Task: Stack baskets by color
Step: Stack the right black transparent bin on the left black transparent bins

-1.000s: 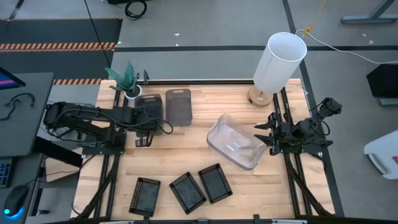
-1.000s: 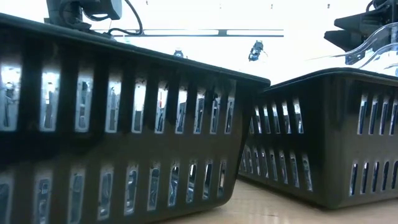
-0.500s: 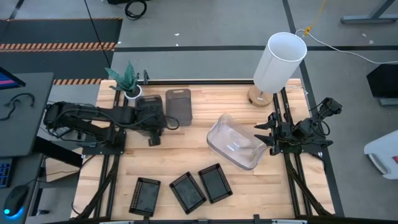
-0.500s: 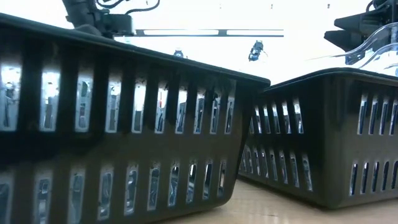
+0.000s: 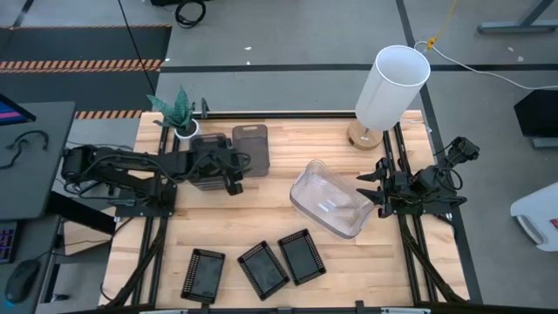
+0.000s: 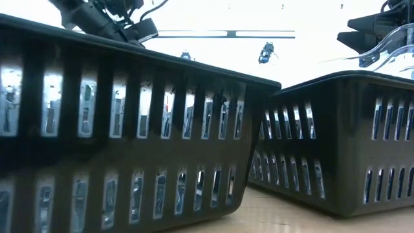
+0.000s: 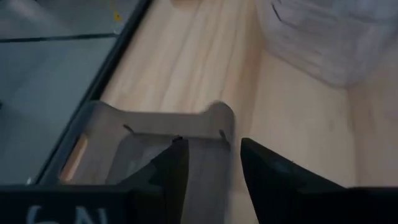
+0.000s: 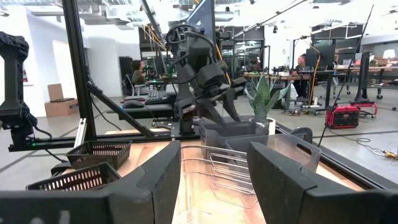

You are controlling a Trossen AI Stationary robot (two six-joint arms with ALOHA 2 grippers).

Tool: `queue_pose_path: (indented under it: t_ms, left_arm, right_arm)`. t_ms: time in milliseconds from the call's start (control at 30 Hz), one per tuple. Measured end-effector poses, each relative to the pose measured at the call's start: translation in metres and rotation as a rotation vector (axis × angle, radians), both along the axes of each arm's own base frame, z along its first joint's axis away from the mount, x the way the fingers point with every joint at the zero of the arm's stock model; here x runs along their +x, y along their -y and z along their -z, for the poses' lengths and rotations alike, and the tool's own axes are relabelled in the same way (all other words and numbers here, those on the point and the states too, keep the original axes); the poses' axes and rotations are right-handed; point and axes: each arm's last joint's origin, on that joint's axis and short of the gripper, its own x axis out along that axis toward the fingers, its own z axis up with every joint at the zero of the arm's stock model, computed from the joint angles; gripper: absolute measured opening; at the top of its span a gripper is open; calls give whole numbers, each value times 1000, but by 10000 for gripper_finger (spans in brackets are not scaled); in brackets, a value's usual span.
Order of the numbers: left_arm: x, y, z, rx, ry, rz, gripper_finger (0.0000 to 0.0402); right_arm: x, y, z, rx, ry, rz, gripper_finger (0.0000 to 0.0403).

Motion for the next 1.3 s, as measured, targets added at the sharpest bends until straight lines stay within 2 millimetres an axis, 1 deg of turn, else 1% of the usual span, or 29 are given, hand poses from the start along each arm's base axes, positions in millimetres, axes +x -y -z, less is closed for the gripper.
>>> queue_pose_path:
  t_ms: [67,133,267,400,500,767,1100,1200,1300]
  left_arm:
    - [1,-5,0,-10,37,-4,146]
    - [6,-9,0,-22,85,2,142]
    - [20,-13,9,-19,126,10,142]
    - [31,-14,26,-22,79,54,141]
    - [33,-14,38,-45,10,82,141]
    - [28,-16,48,-67,-92,71,131]
    - [10,-15,64,-164,-307,7,123]
    - [7,-14,66,-177,-342,-2,104]
    - [7,-14,66,-182,-337,6,69]
  right_arm:
    - [0,0,0,0,0,0,189]
    - [0,0,0,0,0,0,189]
    - [0,0,0,0,0,0,189]
    - [0,0,0,3,4,0,189]
    - [0,0,-1,4,5,1,189]
    - [0,0,-1,4,5,0,189]
    - [0,0,-1,4,5,1,189]
    - [0,0,-1,4,5,0,189]
    - [0,0,-1,4,5,1,189]
